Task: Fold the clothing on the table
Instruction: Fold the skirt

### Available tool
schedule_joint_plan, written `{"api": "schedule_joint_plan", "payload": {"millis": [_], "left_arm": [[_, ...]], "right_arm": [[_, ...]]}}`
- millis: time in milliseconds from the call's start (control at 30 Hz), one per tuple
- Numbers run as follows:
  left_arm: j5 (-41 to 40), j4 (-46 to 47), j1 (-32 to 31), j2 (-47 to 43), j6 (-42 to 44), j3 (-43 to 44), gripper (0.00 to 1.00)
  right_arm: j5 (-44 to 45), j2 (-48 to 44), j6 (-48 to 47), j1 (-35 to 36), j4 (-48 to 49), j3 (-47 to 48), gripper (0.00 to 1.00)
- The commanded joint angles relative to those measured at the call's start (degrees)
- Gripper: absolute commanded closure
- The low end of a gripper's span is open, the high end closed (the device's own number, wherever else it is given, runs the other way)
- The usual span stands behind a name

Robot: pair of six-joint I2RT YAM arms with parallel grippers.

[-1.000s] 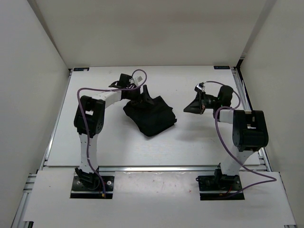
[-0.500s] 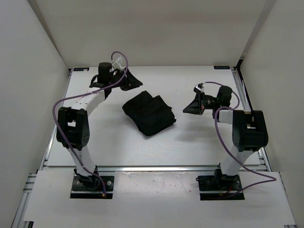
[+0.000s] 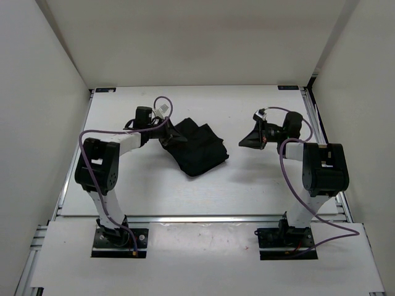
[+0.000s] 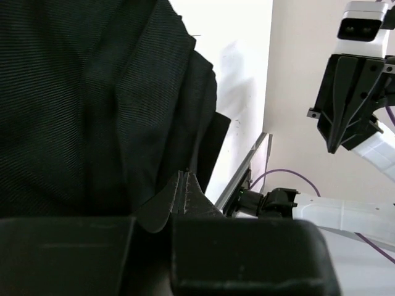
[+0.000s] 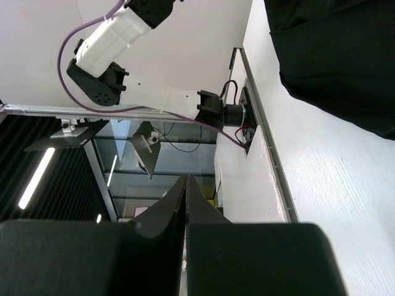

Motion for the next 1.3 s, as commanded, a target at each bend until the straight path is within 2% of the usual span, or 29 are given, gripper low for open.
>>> {"api": "schedule_joint_plan", "payload": {"millis": [0,100,367,500,567,600,633,667,700,733,767,900,1067,1167,1267], "left_arm": [[1.4,1.9,0.0,-0.2,1.5,-1.1,1.00],[0.5,2.1,0.1,2.9,3.1,-1.9,1.00],[-0.8,2.4,-1.2,13.0,4.5,0.7,1.00],[-1.4,2.8,-1.2,13.1,3.8,1.2,1.00],[-2.3,2.2,-0.4,9.7,4.2,1.6,1.00],[-3.9,1.4,-0.6,8.9,4.5,2.0,0.94],[-4.5,0.7,0.0,7.0,4.9,2.6,0.80],[-5.5,-0.4,0.2,4.2,5.1,3.5,0.73],[-6.3,-0.8,0.2,1.8,4.9,4.2,0.53],[-7.0,-1.1,0.6,0.4,4.1,4.4,0.13],[-7.7,-0.1,1.4,-2.8,2.6,4.2,0.01],[-9.8,0.8,2.9,-13.2,0.0,2.3,0.02],[-16.3,-18.3,3.0,-21.5,7.2,5.0,0.01],[-20.5,-25.1,3.6,-26.6,10.3,2.5,0.01],[-23.1,-29.4,5.6,-32.3,11.6,-1.3,0.01]], "right_arm": [[-10.5,-2.2,-1.3,-0.3,-0.2,0.5,1.00],[-10.9,-2.7,-2.4,-2.5,-1.3,0.6,1.00],[-10.5,-4.6,-2.9,-2.3,-2.7,-2.1,1.00],[-10.9,-4.3,-3.0,-1.7,-3.1,-2.0,1.00],[-10.9,-4.4,-3.4,-2.0,-3.2,-1.2,1.00],[-10.8,-4.2,-3.7,-2.0,-2.6,-0.7,1.00],[-10.6,-4.1,-3.6,-2.1,-2.6,-0.2,1.00],[-10.8,-4.1,-3.9,-2.3,-2.7,-0.1,1.00],[-10.9,-4.2,-4.0,-2.6,-2.6,0.3,1.00],[-10.9,-3.5,-4.0,-3.1,-2.9,0.3,1.00],[-10.8,-4.0,-3.9,-3.6,-2.6,0.0,1.00],[-10.8,-3.3,-2.8,-4.8,-1.2,1.1,0.99],[-10.8,-3.8,-1.7,-3.6,0.4,2.8,1.00],[-10.7,-6.7,-0.5,-3.5,3.1,0.7,1.00],[-10.7,-8.6,4.7,-5.2,8.4,-2.8,1.00]]}}
